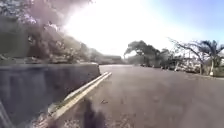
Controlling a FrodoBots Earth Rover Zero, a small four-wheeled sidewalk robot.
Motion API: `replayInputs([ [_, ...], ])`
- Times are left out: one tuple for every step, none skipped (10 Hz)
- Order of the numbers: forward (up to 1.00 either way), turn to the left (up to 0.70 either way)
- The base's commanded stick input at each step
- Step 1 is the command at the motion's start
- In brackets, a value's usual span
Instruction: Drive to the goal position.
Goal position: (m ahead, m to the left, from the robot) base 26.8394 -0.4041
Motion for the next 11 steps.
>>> replayInputs([
  [1.0,0.0],
  [1.0,0.0],
  [1.0,0.0],
  [1.0,0.0],
  [1.0,0.0],
  [1.0,0.0],
  [1.0,0.0],
  [1.0,0.0],
  [1.0,0.0],
  [1.0,0.0],
  [1.0,0.0],
])
